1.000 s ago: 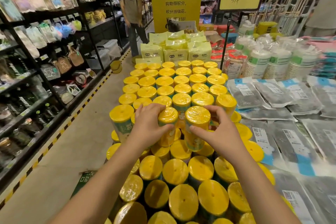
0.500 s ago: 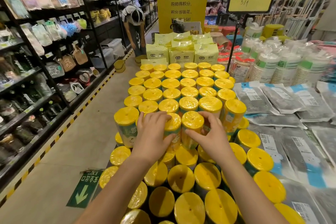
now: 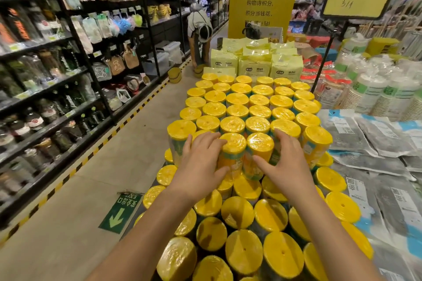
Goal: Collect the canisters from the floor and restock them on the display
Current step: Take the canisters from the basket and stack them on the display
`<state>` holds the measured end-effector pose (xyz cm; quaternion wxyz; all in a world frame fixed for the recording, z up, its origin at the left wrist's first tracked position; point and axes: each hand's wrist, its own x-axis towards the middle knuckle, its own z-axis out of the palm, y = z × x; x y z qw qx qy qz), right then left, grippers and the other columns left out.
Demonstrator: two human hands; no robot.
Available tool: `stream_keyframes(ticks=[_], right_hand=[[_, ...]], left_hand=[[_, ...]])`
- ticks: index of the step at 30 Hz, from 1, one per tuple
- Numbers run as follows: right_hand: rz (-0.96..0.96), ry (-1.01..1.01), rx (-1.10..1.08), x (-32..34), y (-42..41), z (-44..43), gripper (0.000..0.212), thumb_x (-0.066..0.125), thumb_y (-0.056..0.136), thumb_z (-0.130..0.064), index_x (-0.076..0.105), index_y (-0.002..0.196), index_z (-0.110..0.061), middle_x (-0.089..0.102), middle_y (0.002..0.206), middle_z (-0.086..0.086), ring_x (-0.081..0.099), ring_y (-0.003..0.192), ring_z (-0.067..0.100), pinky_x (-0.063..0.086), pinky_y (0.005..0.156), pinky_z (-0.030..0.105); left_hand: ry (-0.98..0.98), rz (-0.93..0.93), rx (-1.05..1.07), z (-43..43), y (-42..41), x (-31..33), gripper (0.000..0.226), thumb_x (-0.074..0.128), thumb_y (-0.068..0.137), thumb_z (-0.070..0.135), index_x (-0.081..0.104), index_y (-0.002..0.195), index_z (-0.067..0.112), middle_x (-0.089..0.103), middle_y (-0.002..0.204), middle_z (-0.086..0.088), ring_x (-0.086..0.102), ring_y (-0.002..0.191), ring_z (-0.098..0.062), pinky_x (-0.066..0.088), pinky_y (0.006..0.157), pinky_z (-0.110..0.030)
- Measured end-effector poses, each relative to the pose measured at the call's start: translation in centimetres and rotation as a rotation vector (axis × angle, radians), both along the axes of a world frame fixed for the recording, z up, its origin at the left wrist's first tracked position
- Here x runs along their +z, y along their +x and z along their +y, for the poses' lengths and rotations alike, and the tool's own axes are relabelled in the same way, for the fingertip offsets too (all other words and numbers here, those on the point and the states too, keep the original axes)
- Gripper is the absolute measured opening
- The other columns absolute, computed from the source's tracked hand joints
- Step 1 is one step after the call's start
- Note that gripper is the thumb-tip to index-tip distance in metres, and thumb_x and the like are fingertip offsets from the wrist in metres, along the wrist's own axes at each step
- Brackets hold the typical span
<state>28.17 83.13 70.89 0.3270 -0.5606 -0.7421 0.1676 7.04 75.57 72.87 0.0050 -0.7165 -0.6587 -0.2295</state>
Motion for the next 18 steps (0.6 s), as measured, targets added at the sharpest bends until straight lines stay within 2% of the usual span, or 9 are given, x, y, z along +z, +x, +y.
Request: stream_keyframes(ticks=[2, 6, 10, 14, 18], right_hand=[[-0.145, 0.103, 0.105, 1.6, -0.5, -1.1, 0.087, 0.078, 0.083, -0.048, 0.034, 0.154, -0.022, 0.043, 0.149, 0.002, 0.039, 0.139, 0.022, 0.04, 0.11, 0.042], [-0.424, 0.156, 0.489, 4.3, -3.0, -3.9, 0.079, 0.072, 0.086, -0.051, 0.037, 0.153, -0.028, 0.045, 0.149, -0.001, 0.038, 0.138, 0.021, 0.039, 0.11, 0.038], [-0.445, 0.211, 0.765, 4.3, -7.1, -7.9, 0.072, 0.071, 0.086, -0.05, 0.042, 0.149, -0.028, 0.048, 0.143, 0.0, 0.042, 0.134, 0.025, 0.042, 0.107, 0.04], [-0.454, 0.283, 0.97, 2.8, -11.3, -13.2, 0.064, 0.07, 0.086, -0.045, 0.049, 0.143, -0.024, 0.052, 0.136, 0.003, 0.046, 0.128, 0.027, 0.044, 0.102, 0.041], [-0.43, 0.286, 1.16, 1.6, -15.7, -19.5, 0.06, 0.072, 0.084, -0.035, 0.054, 0.139, -0.02, 0.055, 0.129, 0.006, 0.053, 0.119, 0.03, 0.049, 0.094, 0.044]], left_hand=[[-0.001, 0.015, 0.067, -2.1, -0.3, 0.4, 0.062, 0.067, 0.092, 0.044, 0.043, 0.147, 0.029, 0.034, 0.156, 0.006, 0.019, 0.149, -0.016, 0.003, 0.125, -0.051], [-0.042, 0.044, 0.256, -7.4, -1.3, 1.1, 0.057, 0.066, 0.092, 0.044, 0.045, 0.143, 0.031, 0.035, 0.153, 0.006, 0.019, 0.148, -0.017, 0.002, 0.125, -0.051], [-0.14, 0.155, 0.488, -13.9, -1.8, 0.9, 0.06, 0.061, 0.093, 0.048, 0.042, 0.146, 0.029, 0.035, 0.154, 0.001, 0.024, 0.145, -0.023, 0.008, 0.122, -0.049], [-0.231, 0.209, 0.675, -21.9, -2.6, -0.7, 0.061, 0.064, 0.09, 0.047, 0.046, 0.144, 0.025, 0.039, 0.153, -0.002, 0.03, 0.144, -0.027, 0.023, 0.116, -0.046], [-0.339, 0.195, 0.893, -30.8, -4.2, -3.1, 0.061, 0.064, 0.091, 0.046, 0.043, 0.145, 0.027, 0.035, 0.156, -0.001, 0.026, 0.145, -0.026, 0.022, 0.118, -0.046]])
